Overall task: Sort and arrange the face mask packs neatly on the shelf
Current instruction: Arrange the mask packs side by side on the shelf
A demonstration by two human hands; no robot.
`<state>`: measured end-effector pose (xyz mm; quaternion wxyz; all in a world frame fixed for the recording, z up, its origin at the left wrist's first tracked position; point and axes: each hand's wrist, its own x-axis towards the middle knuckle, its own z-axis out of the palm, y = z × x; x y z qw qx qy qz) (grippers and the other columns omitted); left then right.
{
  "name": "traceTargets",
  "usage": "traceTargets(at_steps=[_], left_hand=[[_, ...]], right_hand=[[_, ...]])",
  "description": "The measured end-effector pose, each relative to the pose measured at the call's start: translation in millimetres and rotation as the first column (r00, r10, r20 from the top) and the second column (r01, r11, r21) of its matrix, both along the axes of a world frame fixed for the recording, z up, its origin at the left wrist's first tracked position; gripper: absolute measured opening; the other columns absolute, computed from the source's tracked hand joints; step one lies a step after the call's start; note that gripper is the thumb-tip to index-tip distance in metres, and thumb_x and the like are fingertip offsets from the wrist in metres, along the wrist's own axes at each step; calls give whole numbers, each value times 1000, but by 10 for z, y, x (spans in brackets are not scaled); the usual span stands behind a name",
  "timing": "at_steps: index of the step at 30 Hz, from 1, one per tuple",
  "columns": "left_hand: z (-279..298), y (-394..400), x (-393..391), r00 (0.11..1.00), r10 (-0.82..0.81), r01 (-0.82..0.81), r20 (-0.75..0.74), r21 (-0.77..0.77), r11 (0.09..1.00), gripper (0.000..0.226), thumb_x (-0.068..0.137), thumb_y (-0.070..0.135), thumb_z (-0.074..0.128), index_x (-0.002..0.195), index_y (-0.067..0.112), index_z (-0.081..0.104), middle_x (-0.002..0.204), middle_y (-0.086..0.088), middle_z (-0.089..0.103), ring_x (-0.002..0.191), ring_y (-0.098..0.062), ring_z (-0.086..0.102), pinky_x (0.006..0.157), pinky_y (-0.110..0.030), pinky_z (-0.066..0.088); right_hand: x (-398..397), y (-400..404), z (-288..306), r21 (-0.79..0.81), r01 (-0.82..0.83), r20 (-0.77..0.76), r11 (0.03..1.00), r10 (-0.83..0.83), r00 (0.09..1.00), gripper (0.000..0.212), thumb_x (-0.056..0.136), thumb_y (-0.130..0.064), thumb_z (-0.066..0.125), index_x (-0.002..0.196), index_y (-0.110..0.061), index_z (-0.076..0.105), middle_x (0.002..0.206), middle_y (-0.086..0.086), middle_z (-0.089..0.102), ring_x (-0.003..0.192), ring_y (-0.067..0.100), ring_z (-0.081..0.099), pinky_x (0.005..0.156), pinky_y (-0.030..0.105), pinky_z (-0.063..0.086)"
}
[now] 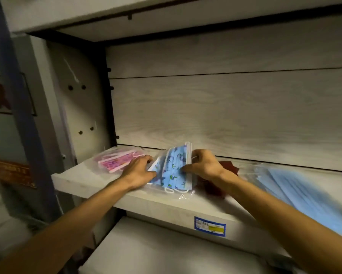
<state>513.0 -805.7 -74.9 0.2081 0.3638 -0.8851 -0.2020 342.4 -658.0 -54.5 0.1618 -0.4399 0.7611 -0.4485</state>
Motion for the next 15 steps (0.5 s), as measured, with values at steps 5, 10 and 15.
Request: traceTargets(at_steps=[5,10,15], left_hand=[[-73,-387,-57,989,-105,95,-109,-94,991,50,95,19,63,144,18,51,147,-6,51,132,-25,51,109,-38,43],[-65,-372,-166,956,-291,289,-27,-54,956,32,103,40,50,123,22,68,127,-1,69,114,-22,64,99,-36,50],[37,-178,-166,937,-262,290,232,-95,952,57,101,58,45,143,20,52,145,-8,57,128,-32,56,105,-44,46]], right_hand=[[-41,-240,-96,226,205,-401,952,-101,911,65,70,-54,84,117,-17,58,113,5,63,99,25,61,78,32,48],[-61,-208,-126,214,289,-480,933,-157,863,92,75,-71,70,143,-15,45,133,12,54,122,30,47,97,40,46],[-11,230,-100,159,323,-623,933,-159,766,75,92,-64,52,149,-17,40,149,10,44,136,31,36,110,44,37]])
